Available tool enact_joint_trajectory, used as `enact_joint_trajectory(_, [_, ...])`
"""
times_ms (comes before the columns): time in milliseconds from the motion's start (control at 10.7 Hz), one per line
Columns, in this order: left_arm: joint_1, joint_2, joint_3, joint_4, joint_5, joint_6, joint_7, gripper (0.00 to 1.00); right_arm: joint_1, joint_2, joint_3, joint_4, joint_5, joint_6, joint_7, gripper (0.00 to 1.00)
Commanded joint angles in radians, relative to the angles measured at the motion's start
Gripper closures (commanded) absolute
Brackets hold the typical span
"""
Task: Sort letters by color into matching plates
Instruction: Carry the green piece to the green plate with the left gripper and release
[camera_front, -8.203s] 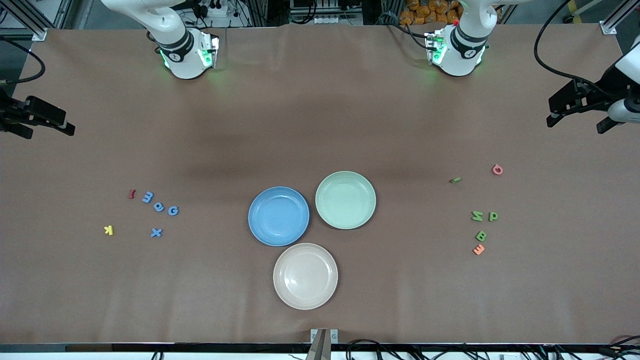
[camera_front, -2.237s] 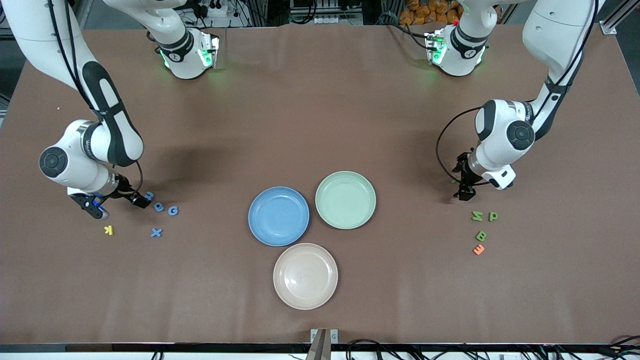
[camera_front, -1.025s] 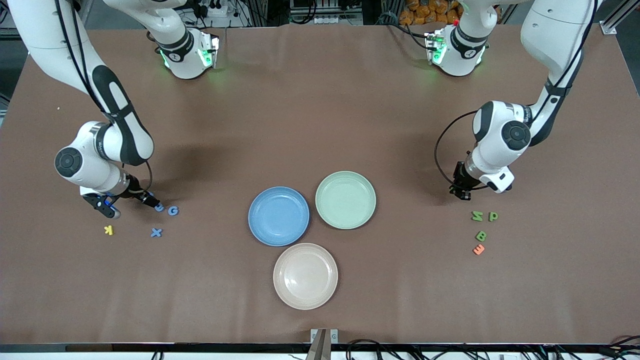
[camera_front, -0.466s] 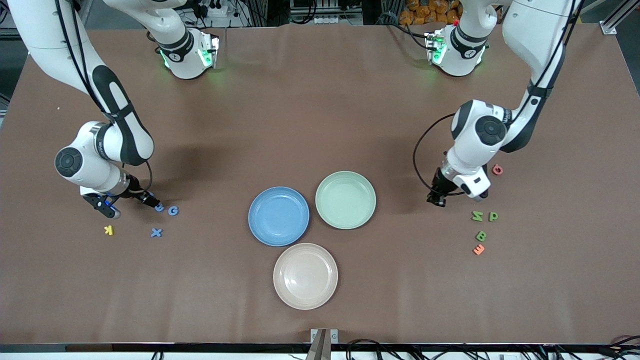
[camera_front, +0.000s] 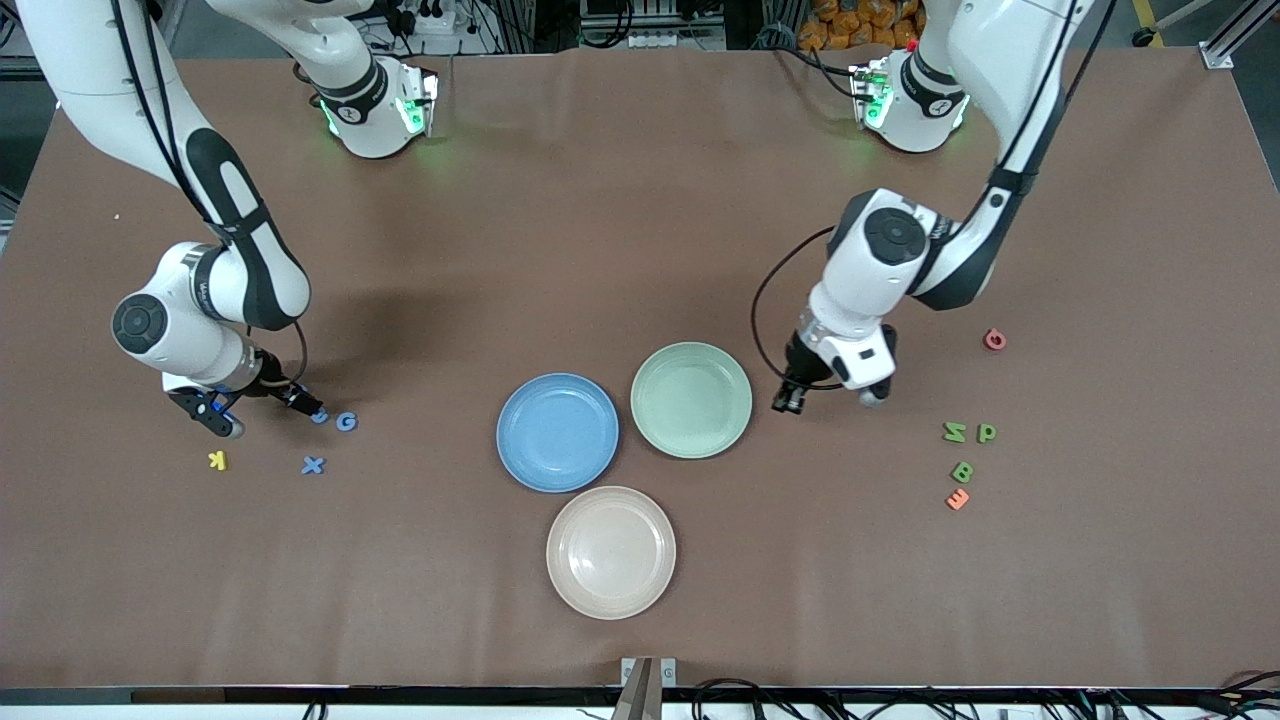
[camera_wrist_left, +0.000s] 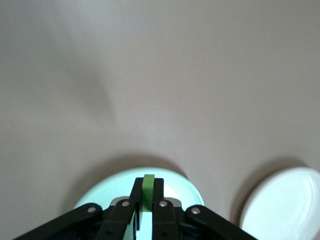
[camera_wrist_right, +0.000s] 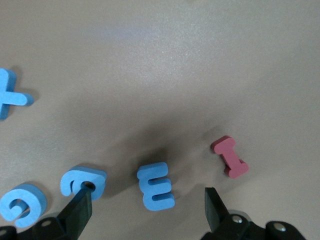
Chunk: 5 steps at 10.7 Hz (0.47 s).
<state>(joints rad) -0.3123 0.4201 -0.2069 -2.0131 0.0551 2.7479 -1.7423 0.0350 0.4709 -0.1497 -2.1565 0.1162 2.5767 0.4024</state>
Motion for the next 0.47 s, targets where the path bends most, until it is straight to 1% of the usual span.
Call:
enact_joint_trajectory(0, [-0.1, 0.178, 0.008, 0.213, -0.005, -0.001, -0.026, 1.0, -0.02, -0.052, 0.047, -0.002, 0.008, -0.013, -0.03, 0.0])
enact_joint_trajectory(93, [-0.122, 0.215, 0.008, 0.265, -0.005, 0.002, -0.026, 1.0, -0.02, -0.051, 0.067, 0.03, 0.008, -0.027, -0.068, 0.0])
enact_joint_trajectory(186, [-0.143, 0.232, 0.008, 0.298, -0.006, 0.003, -0.031, 1.0, -0.018, -0.046, 0.071, 0.081, 0.008, -0.08, -0.097, 0.0])
enact_joint_trajectory(280, [-0.159, 0.238, 0.008, 0.304, -0.003, 0.003, -0.054, 1.0, -0.017, -0.041, 0.071, 0.146, 0.008, -0.158, -0.14, 0.0])
enact_joint_trajectory(373, [-0.165, 0.239, 0.008, 0.306, -0.001, 0.003, -0.055, 1.0, -0.015, -0.035, 0.071, 0.199, 0.008, -0.2, -0.192, 0.0])
